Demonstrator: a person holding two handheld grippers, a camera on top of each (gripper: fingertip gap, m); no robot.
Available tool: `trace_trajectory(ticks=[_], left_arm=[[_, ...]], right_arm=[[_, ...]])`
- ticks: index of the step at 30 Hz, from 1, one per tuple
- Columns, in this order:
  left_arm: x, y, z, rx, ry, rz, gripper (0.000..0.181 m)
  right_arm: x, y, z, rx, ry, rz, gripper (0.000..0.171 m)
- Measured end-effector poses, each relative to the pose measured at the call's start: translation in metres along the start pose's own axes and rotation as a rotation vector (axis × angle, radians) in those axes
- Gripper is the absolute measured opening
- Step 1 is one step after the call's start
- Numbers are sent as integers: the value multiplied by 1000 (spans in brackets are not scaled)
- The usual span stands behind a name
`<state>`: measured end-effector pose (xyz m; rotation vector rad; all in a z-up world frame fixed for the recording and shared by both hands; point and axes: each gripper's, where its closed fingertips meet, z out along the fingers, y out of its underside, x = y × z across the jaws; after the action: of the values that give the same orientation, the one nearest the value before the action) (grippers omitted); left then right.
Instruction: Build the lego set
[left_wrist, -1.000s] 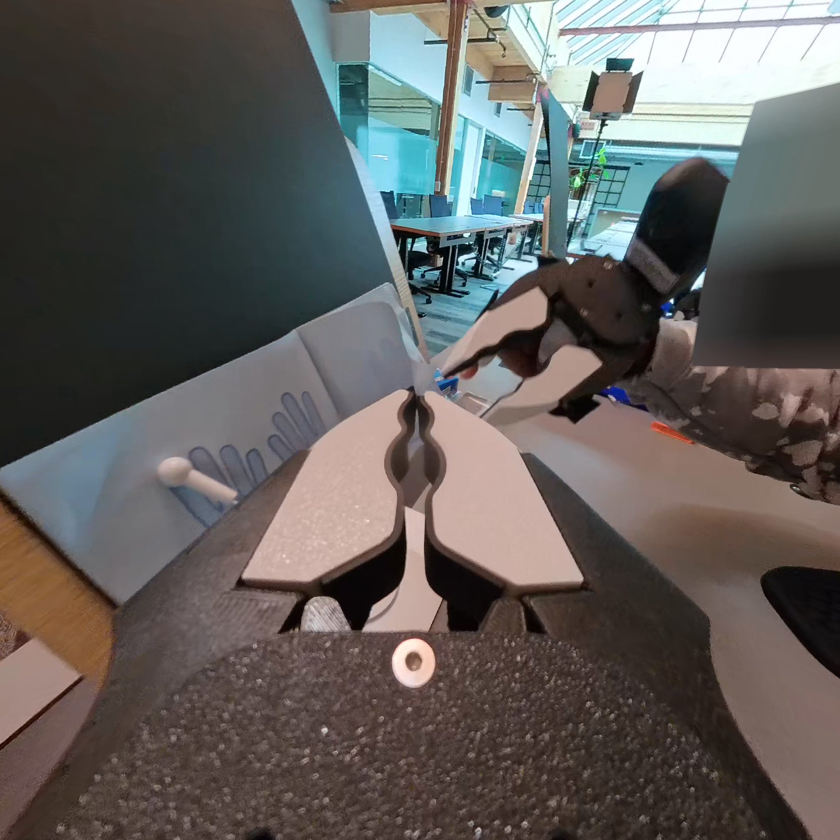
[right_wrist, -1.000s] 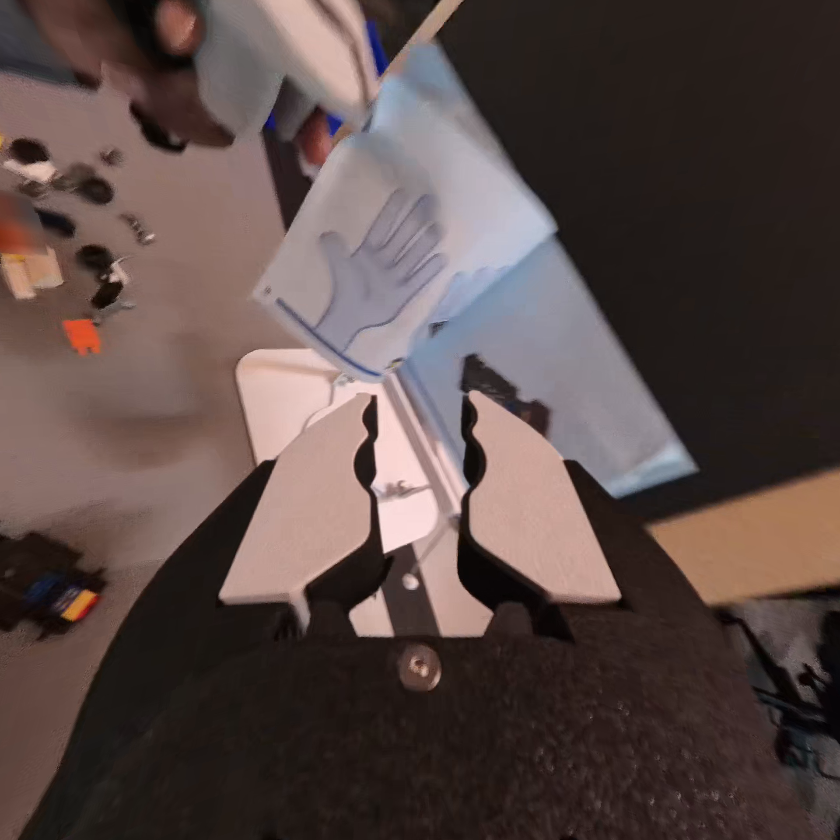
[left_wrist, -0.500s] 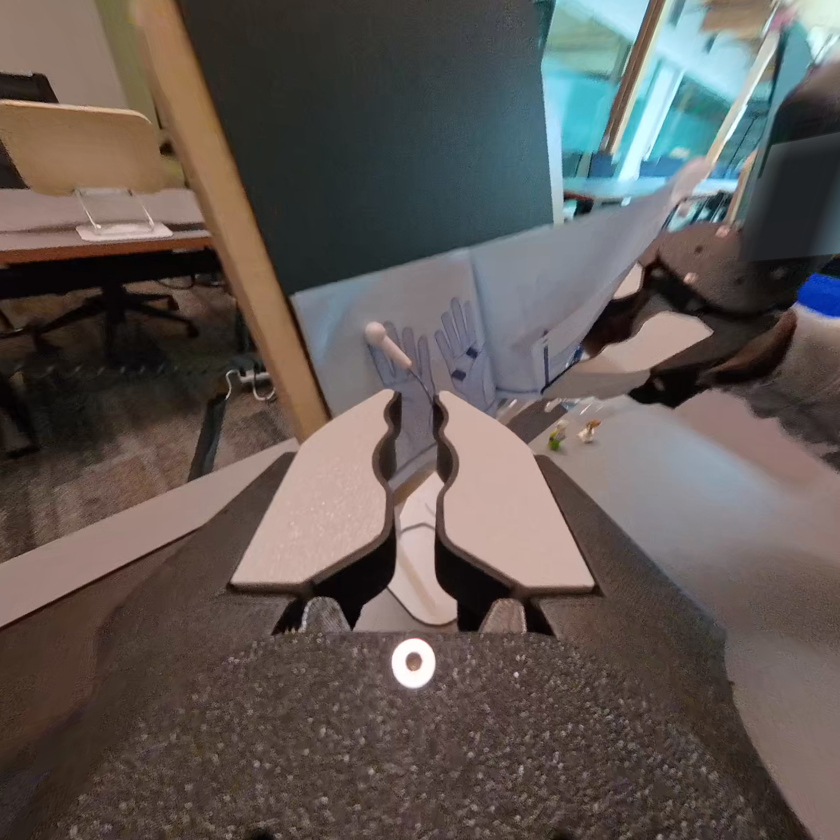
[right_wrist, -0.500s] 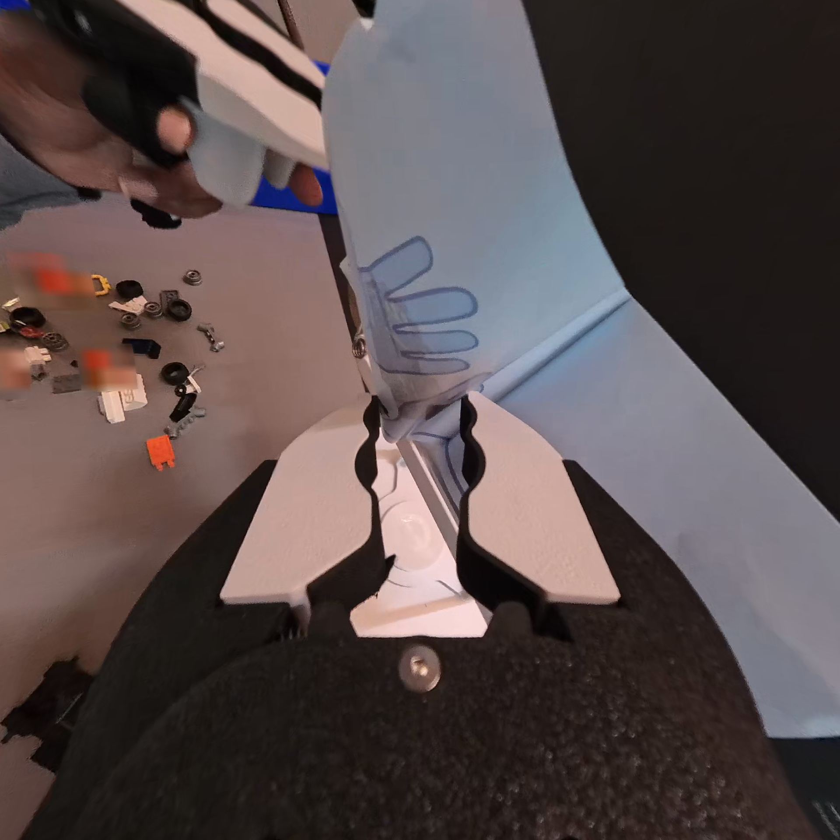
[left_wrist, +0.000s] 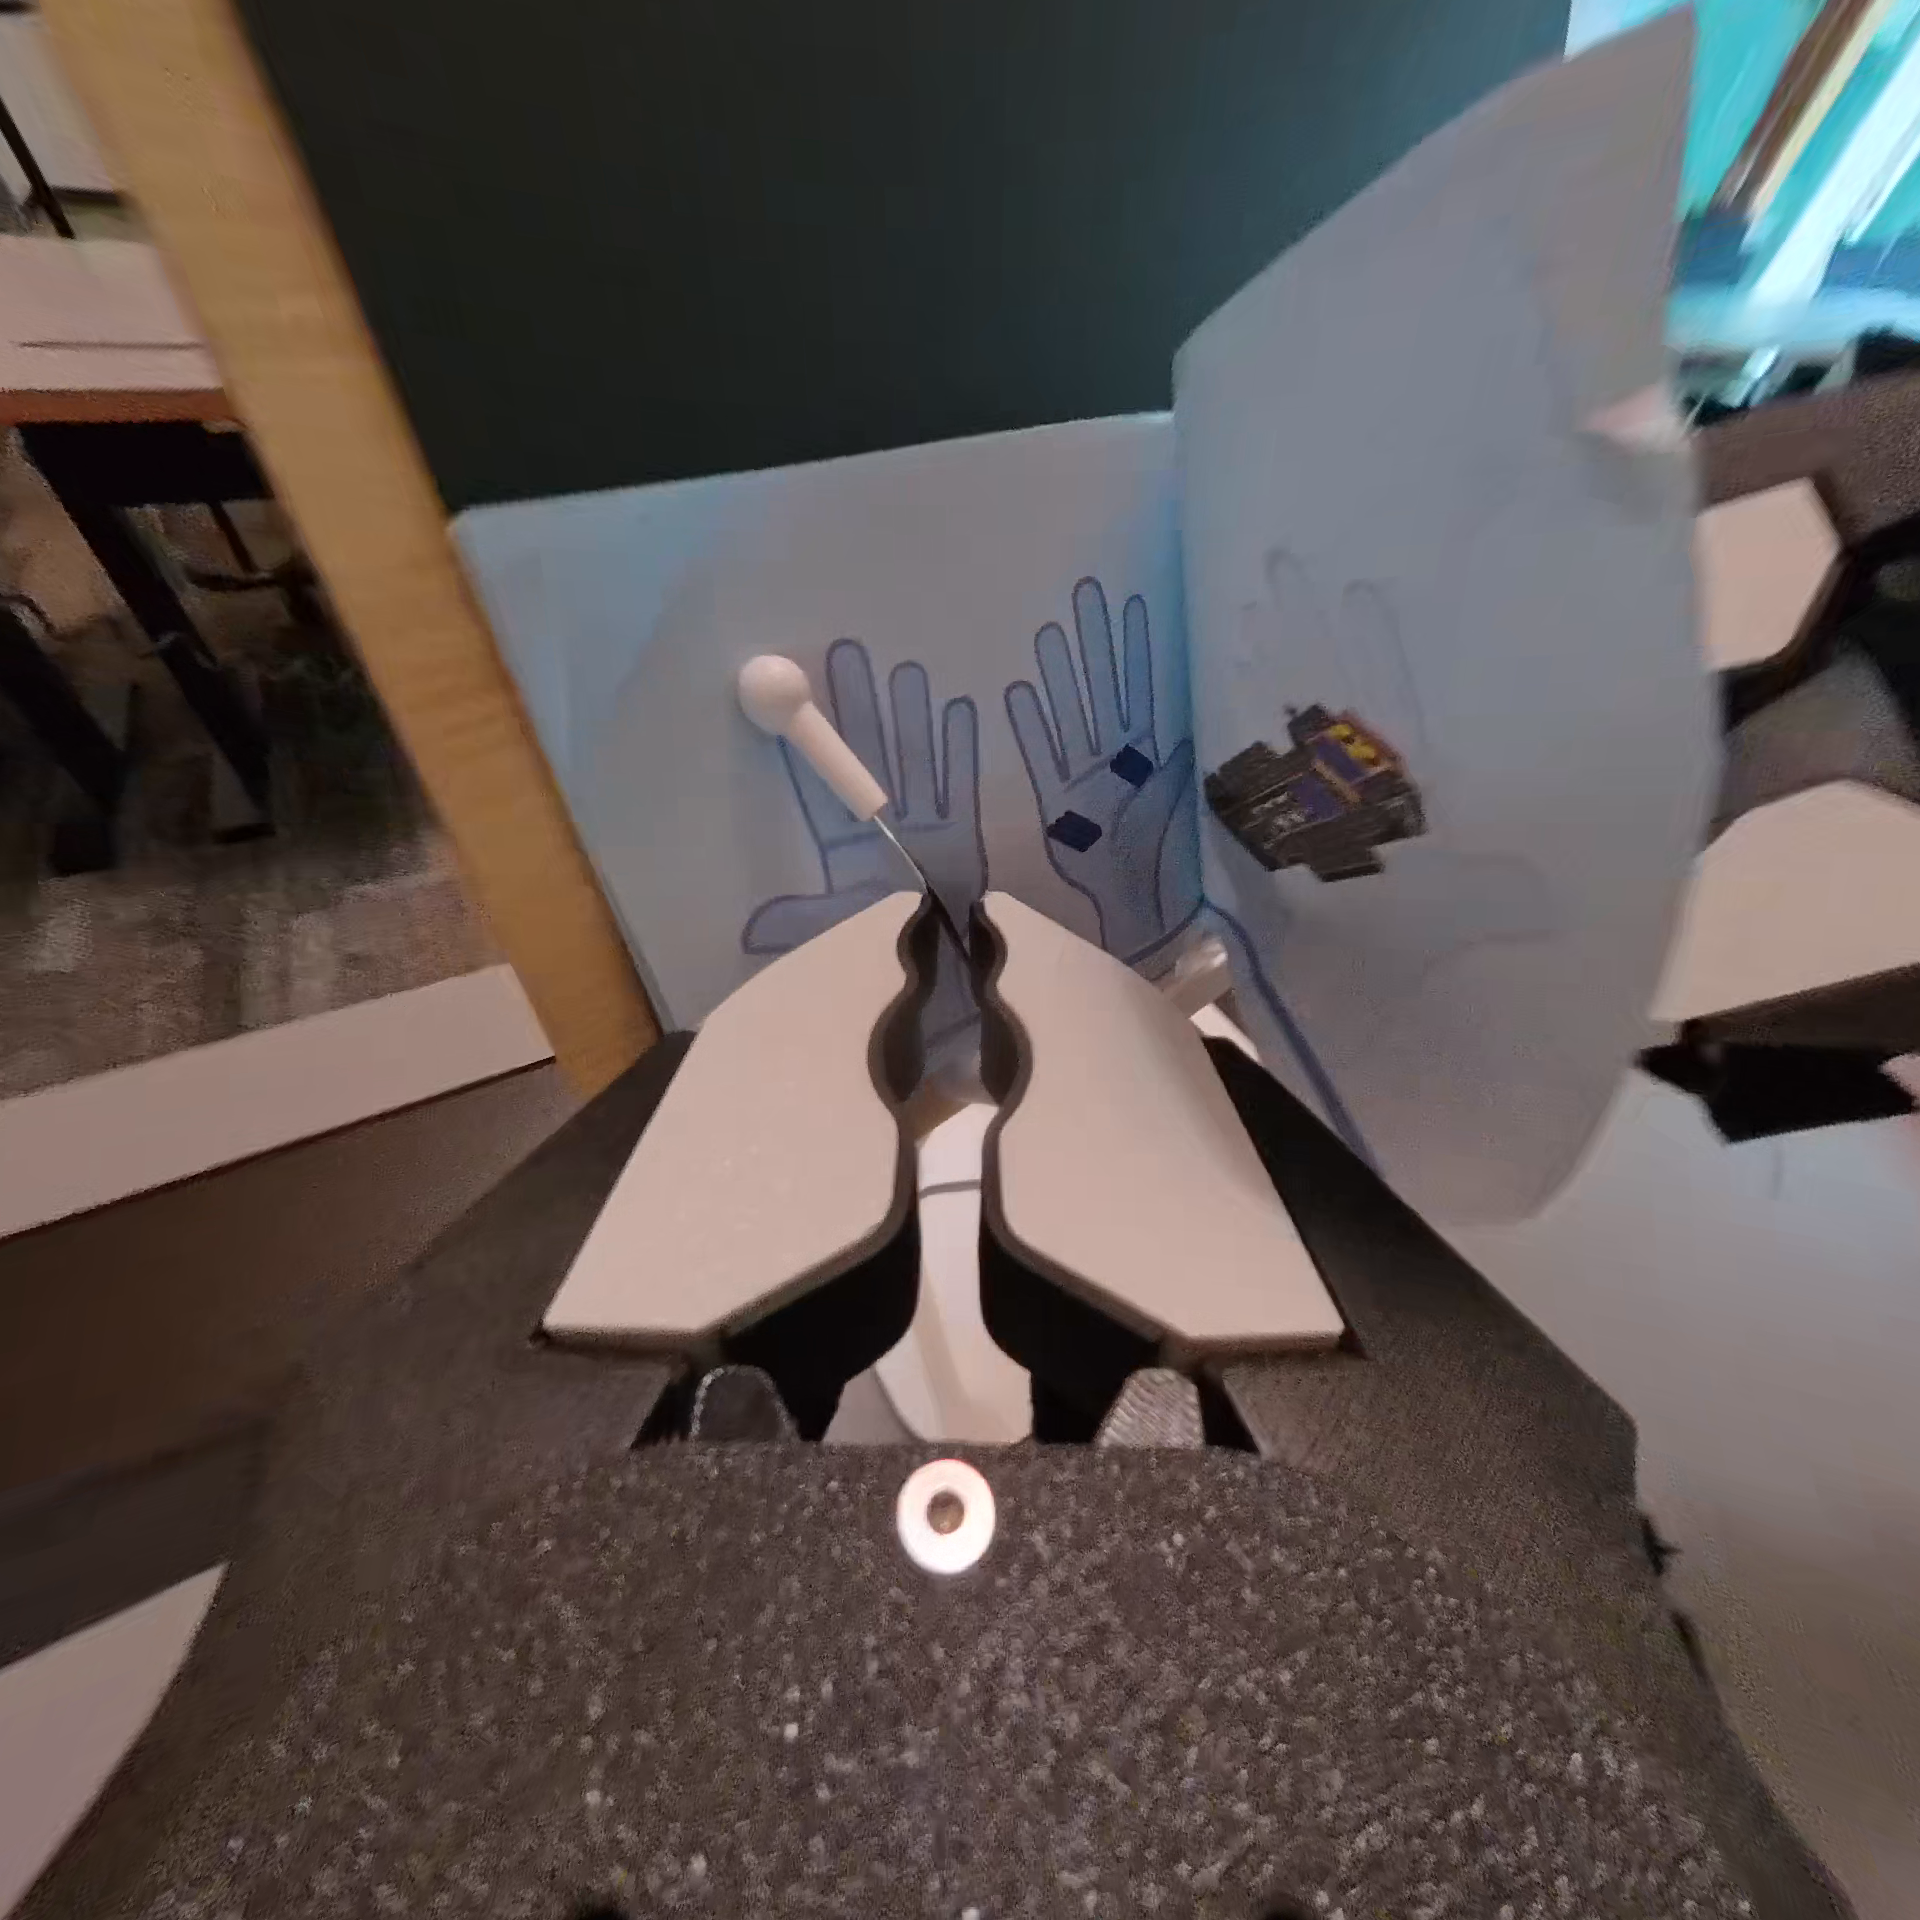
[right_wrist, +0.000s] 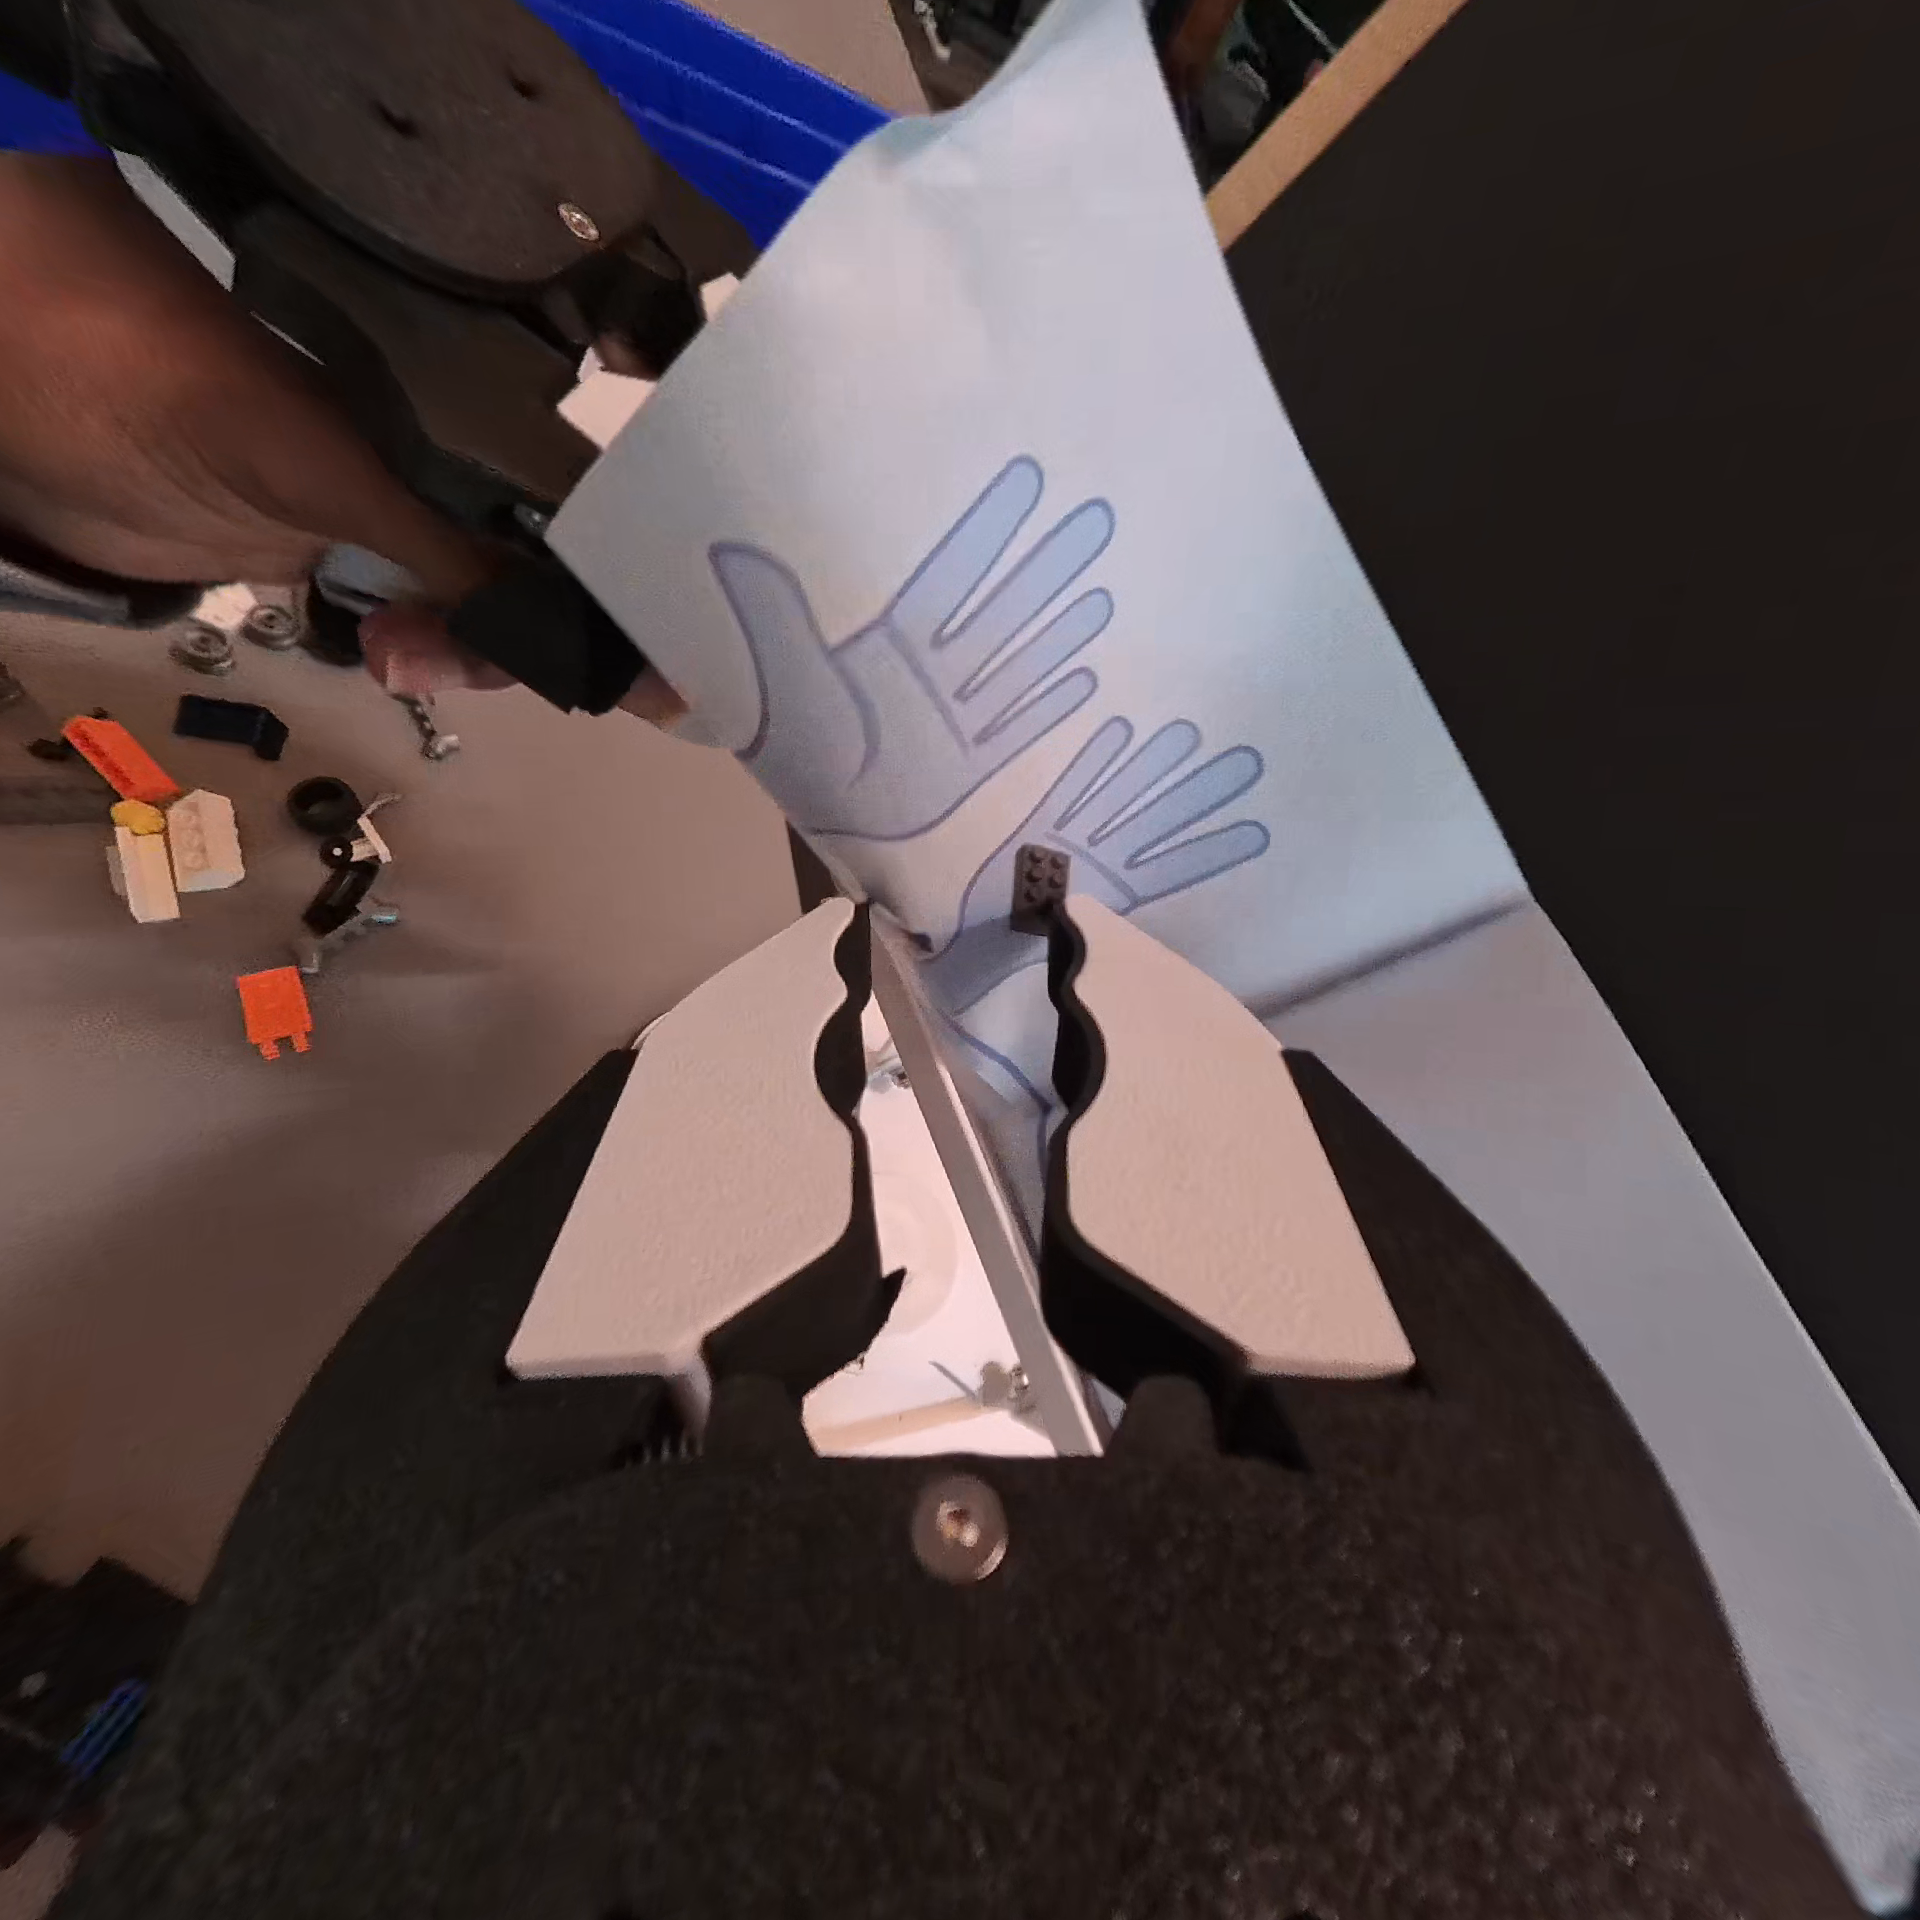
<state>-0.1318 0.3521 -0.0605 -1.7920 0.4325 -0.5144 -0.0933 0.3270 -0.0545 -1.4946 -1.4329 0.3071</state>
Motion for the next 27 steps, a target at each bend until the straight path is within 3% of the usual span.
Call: trace_trajectory(ticks=[6,18,23,27], left_arm=[[-8,8,-12,154,122,-306,5],[-10,21,-24,410,306,-680,2],[-8,27,-29,505,357,-754,1],[-6,23,-30,510,301,-646,1]], right_arm=[[-1,5,16,-54,3,21,36],[23,0,31,-209,238,87,9],[23,-2,35,-272,330,16,6],[21,-1,36,-277,356,-63,6]])
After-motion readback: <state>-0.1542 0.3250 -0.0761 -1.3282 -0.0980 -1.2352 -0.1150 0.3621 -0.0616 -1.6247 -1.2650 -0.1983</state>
